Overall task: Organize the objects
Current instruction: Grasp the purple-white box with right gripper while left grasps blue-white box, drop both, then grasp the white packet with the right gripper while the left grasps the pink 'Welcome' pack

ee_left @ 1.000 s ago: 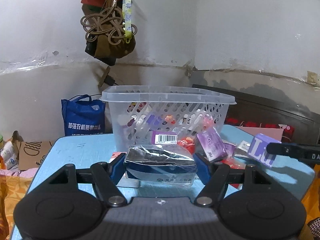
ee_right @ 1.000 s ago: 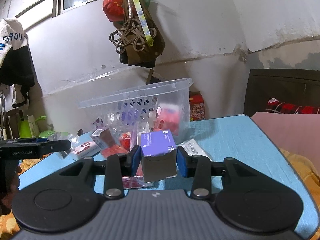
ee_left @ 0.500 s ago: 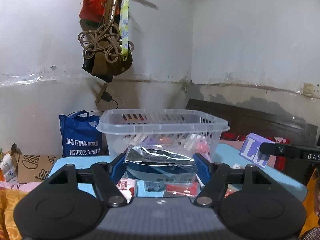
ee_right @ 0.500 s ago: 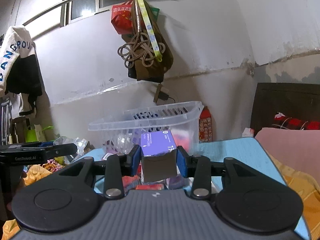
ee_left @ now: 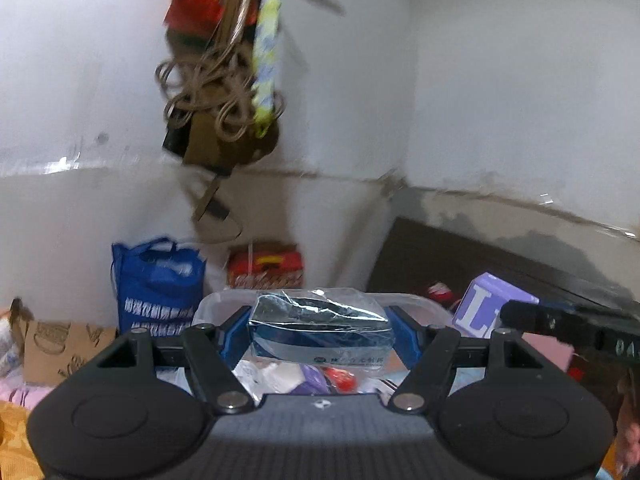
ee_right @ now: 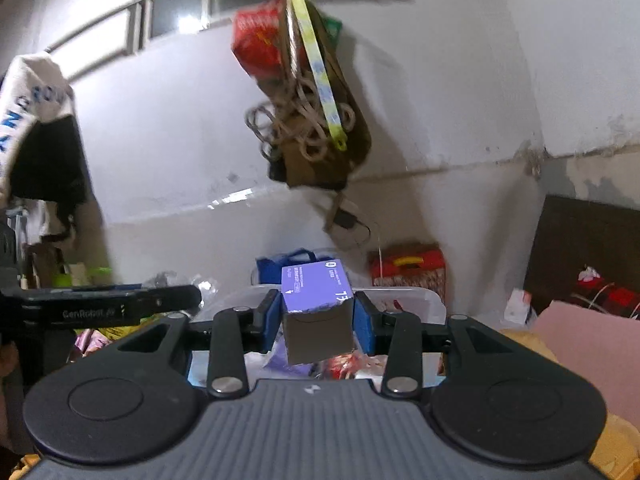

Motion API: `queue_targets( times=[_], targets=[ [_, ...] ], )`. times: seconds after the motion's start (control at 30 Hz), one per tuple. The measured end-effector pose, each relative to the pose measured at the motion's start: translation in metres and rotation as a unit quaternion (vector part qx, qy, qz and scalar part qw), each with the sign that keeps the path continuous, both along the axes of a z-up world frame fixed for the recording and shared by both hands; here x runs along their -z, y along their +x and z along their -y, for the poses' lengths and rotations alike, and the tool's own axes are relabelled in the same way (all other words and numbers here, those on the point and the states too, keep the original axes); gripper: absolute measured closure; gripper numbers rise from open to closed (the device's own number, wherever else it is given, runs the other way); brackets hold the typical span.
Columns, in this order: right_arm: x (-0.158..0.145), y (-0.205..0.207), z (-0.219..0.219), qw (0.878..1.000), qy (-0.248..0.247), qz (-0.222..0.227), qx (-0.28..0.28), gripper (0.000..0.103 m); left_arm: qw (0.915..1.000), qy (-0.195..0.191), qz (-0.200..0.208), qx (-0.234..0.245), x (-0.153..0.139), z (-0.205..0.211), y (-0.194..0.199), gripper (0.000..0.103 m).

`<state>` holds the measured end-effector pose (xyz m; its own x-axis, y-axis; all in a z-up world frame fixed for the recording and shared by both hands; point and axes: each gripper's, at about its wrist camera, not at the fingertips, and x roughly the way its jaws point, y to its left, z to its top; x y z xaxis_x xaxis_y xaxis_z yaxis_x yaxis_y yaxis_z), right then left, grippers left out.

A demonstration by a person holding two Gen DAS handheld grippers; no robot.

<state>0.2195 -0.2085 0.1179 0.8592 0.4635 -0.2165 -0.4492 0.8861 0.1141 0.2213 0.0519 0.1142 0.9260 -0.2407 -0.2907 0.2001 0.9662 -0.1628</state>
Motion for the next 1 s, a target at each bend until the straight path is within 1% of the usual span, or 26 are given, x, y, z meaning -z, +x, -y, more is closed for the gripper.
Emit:
queue_targets(
  times=[0.03,0.07,0.1,0.13,0.17,0.2,0.23,0.3,0.33,0.4,0.43,0.47,0.5,0.53,0.6,0.63,0.67,0.73,0.77,0.83,0.9,0.93,1.0],
  targets=[
    [0.002,0.011,-0.004,1.0,-0.01,-0.007,-0.005,0.06,0.9999,0.003,-0.015,0.005,0.001,0.002,0.012,0.029],
    [0.005,0.017,-0.007,1.0,-0.013,-0.01,-0.002,0.057,0.9998,0.009,-0.018,0.004,0.004,0.005,0.02,0.029],
    [0.008,0.02,-0.008,1.0,-0.013,-0.003,-0.001,0.054,0.9997,0.017,-0.016,-0.009,0.007,0.007,0.025,0.028],
    [0.01,0.023,-0.012,1.0,-0.023,0.001,0.004,0.035,0.9991,0.029,-0.022,-0.024,0.01,0.009,0.032,0.023],
    [0.013,0.025,-0.014,0.999,-0.032,-0.008,0.006,0.018,0.9981,0.036,-0.037,-0.033,0.013,0.009,0.037,0.02],
    [0.016,0.026,-0.015,0.999,-0.036,-0.017,0.004,0.015,0.9973,0.035,-0.049,-0.041,0.017,0.007,0.04,0.02],
    [0.018,0.021,-0.012,0.999,-0.032,-0.015,0.006,0.015,0.9976,0.031,-0.046,-0.041,0.02,0.003,0.036,0.02],
    [0.022,0.006,0.0,1.0,-0.016,-0.006,0.007,0.003,0.9989,0.026,-0.028,-0.025,0.022,-0.004,0.024,0.02],
    [0.025,-0.003,0.009,1.0,-0.002,-0.002,0.016,0.0,0.9989,0.028,-0.027,-0.026,0.023,-0.007,0.015,0.02],
    [0.035,-0.021,0.027,0.999,0.023,-0.005,0.035,0.0,0.9993,0.022,-0.016,-0.025,0.026,-0.019,-0.005,0.02],
    [0.044,-0.033,0.037,0.999,0.029,-0.011,0.039,0.0,0.9996,0.014,-0.007,-0.022,0.031,-0.028,-0.021,0.018],
    [0.053,-0.041,0.045,0.999,0.027,-0.015,0.045,0.0,0.9996,0.009,-0.004,-0.025,0.035,-0.036,-0.03,0.013],
    [0.064,-0.049,0.051,0.998,0.019,-0.022,0.058,0.0,0.9995,0.006,-0.004,-0.031,0.045,-0.044,-0.043,0.011],
    [0.077,-0.056,0.056,0.997,-0.005,-0.038,0.07,0.001,0.9991,0.009,-0.013,-0.039,0.055,-0.049,-0.05,0.008],
    [0.096,-0.065,0.06,0.994,-0.034,-0.056,0.086,0.016,0.9968,0.014,-0.051,-0.061,0.08,-0.058,-0.051,0.008],
    [0.104,-0.067,0.062,0.993,-0.042,-0.068,0.088,0.03,0.996,0.01,-0.068,-0.058,0.091,-0.061,-0.05,0.009],
    [0.111,-0.066,0.063,0.992,-0.045,-0.087,0.084,0.036,0.9955,0.006,-0.083,-0.046,0.1,-0.064,-0.046,0.011],
    [0.119,-0.059,0.061,0.99,-0.041,-0.114,0.071,0.036,0.9935,0.01,-0.106,-0.04,0.111,-0.064,-0.041,0.013],
    [0.12,-0.056,0.058,0.989,-0.05,-0.121,0.069,0.037,0.9931,0.017,-0.109,-0.038,0.113,-0.061,-0.04,0.013],
    [0.124,-0.051,0.056,0.986,-0.067,-0.129,0.08,0.038,0.9929,0.033,-0.11,-0.03,0.116,-0.054,-0.039,0.013],
    [0.128,-0.049,0.057,0.985,-0.068,-0.135,0.085,0.038,0.992,0.047,-0.115,-0.023,0.119,-0.048,-0.039,0.013],
    [0.128,-0.047,0.058,0.984,-0.065,-0.142,0.083,0.041,0.9911,0.057,-0.119,-0.023,0.121,-0.045,-0.037,0.013],
    [0.128,-0.048,0.06,0.984,-0.063,-0.144,0.081,0.041,0.9882,0.075,-0.131,-0.025,0.127,-0.038,-0.035,0.013]
  ],
)
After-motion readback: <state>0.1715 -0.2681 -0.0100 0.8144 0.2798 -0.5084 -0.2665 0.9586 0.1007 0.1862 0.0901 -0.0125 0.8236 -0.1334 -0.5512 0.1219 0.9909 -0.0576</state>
